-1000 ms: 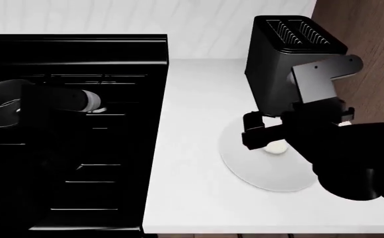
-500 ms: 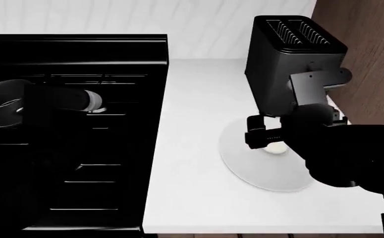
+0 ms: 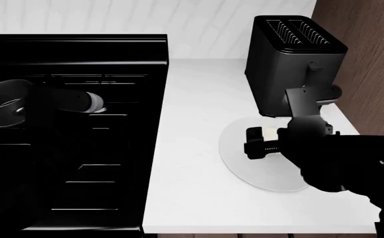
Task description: Frozen meat rests on a plate on the counter. Retrieve the meat and place it in a pot on a burner. Then turn the burner on.
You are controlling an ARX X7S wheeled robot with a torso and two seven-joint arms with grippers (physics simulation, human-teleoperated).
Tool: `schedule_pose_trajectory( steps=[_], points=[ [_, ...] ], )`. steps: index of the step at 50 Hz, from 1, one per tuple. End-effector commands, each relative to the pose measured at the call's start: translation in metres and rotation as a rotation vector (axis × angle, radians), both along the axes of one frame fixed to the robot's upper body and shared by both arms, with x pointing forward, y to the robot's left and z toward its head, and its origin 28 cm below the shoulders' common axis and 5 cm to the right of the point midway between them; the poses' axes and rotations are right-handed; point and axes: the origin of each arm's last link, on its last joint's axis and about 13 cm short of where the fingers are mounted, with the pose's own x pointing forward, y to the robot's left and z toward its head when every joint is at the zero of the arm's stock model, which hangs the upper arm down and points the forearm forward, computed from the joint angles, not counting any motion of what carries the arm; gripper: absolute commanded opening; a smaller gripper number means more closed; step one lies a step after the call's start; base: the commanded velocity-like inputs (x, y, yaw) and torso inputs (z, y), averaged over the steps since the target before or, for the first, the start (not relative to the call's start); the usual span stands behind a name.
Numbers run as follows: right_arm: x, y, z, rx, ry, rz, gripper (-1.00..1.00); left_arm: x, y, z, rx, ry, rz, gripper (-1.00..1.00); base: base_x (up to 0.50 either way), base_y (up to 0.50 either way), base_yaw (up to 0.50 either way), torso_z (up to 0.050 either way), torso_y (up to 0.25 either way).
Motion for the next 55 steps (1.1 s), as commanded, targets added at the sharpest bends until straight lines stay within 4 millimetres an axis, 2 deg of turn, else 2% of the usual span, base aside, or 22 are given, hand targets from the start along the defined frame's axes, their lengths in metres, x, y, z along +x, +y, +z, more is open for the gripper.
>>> schedule_pose_trajectory(
  steps=[1,20,21,32,34,37,55],
  points=[
    [-0.001,-0.001,-0.008,0.0,0.031,0.002,1.0,0.0,-0.001,-0.001,0.004,0.008,-0.004,1.0,0.0,0.0,0.0,0.0,0.0],
    [-0.003,0.0,-0.013,-0.019,0.06,0.032,1.0,-0.001,-0.003,0.002,0.01,-0.001,-0.012,1.0,0.0,0.0,0.0,0.0,0.0],
    [-0.003,0.0,-0.012,-0.022,0.056,0.029,-1.0,-0.001,-0.003,0.003,0.01,-0.001,-0.012,1.0,0.0,0.0,0.0,0.0,0.0],
    [-0.008,-0.002,0.003,-0.036,-0.02,0.021,-1.0,-0.004,-0.003,0.006,0.015,-0.011,-0.016,1.0,0.0,0.0,0.0,0.0,0.0],
    [-0.016,-0.002,0.016,-0.035,-0.079,0.021,-1.0,-0.009,-0.003,0.008,0.016,-0.019,-0.019,1.0,0.0,0.0,0.0,0.0,0.0],
    [-0.022,-0.002,0.025,-0.031,-0.118,0.019,-1.0,-0.012,-0.003,0.009,0.013,-0.024,-0.023,1.0,0.0,0.0,0.0,0.0,0.0],
    [-0.044,0.002,0.047,-0.022,-0.243,0.071,-1.0,-0.02,-0.003,0.009,0.014,-0.024,-0.019,1.0,0.0,0.0,0.0,0.0,0.0]
  ],
)
